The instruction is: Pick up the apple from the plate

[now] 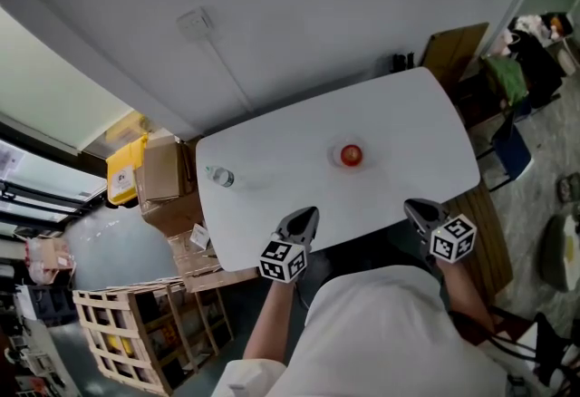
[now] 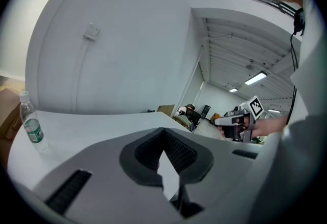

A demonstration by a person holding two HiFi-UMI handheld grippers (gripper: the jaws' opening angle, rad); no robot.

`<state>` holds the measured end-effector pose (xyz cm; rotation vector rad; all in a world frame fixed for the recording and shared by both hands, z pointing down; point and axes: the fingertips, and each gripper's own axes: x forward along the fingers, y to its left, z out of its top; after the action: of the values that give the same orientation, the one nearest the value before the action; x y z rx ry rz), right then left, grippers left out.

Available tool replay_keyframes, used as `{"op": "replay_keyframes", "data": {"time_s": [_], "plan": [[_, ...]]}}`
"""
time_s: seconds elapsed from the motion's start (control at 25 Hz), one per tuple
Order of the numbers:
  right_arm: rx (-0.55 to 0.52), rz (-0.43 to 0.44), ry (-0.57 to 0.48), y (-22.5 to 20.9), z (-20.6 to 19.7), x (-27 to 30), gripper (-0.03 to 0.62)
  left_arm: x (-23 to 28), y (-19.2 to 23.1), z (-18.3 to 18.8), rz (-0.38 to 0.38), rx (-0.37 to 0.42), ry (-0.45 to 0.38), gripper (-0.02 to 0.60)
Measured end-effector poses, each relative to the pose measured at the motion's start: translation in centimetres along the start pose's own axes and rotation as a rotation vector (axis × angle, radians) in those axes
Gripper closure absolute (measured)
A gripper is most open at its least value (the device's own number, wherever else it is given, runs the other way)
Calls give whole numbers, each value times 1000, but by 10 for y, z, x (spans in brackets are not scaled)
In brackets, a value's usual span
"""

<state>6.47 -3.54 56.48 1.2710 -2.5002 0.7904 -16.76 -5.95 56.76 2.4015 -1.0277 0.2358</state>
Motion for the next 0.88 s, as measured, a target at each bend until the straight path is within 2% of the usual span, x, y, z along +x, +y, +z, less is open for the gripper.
{"op": "replay_keyframes", "data": {"time_s": [0.48,0.88], "plan": [[-20,81,50,-51,28,27,557,41,-8,10,93,-28,-16,580],[-16,159,105,-91,39,42,557,95,-13,8,148,-34,10,577]]}}
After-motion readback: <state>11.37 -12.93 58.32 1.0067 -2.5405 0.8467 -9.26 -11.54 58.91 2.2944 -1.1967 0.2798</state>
